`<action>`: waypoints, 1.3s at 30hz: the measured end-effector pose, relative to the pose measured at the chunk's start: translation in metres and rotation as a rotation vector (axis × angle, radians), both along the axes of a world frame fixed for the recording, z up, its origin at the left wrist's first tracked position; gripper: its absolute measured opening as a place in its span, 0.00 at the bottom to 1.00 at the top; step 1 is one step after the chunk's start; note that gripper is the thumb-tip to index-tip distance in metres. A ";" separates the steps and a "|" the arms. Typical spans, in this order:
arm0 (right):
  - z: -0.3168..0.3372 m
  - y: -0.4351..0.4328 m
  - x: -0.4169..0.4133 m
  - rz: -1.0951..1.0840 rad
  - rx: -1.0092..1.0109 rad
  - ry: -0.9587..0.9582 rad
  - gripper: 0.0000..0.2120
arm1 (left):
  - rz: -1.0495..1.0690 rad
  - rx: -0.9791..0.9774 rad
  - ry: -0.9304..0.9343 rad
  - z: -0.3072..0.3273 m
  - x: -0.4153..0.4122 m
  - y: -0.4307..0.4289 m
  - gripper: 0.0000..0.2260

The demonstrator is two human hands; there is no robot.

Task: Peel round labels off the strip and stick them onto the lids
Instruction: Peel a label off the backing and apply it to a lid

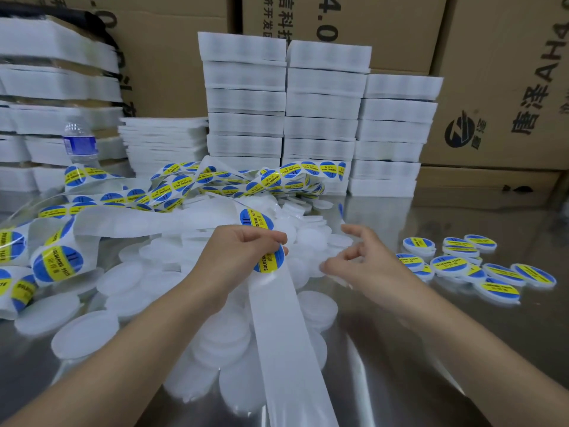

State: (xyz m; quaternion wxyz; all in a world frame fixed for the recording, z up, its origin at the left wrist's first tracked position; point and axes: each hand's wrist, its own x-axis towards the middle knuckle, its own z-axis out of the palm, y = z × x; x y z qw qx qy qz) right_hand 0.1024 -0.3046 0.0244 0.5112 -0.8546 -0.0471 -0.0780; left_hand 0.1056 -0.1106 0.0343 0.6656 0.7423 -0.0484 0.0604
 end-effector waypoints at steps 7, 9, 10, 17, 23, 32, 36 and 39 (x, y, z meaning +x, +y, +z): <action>0.009 0.008 -0.012 0.213 0.310 0.066 0.34 | -0.141 0.096 -0.030 -0.003 -0.003 -0.003 0.14; 0.008 0.009 -0.011 0.223 0.349 0.078 0.32 | -0.187 0.125 -0.038 -0.004 -0.004 -0.003 0.13; 0.008 0.009 -0.010 0.225 0.364 0.081 0.30 | -0.195 0.137 -0.049 -0.004 -0.004 -0.003 0.12; 0.008 0.006 -0.005 0.169 0.487 0.024 0.24 | -0.199 0.113 -0.012 -0.005 -0.003 -0.003 0.06; 0.013 0.002 -0.004 0.054 0.552 -0.120 0.16 | -0.193 -0.021 0.079 -0.001 -0.003 -0.004 0.11; 0.016 0.002 -0.004 -0.007 0.478 -0.004 0.20 | -0.175 0.045 0.047 -0.003 0.000 -0.004 0.11; 0.014 0.002 -0.003 -0.013 0.424 0.047 0.20 | -0.180 0.098 0.031 -0.004 0.001 -0.004 0.10; 0.014 0.002 -0.003 -0.009 0.422 0.052 0.20 | -0.194 0.106 0.029 -0.003 0.001 -0.004 0.09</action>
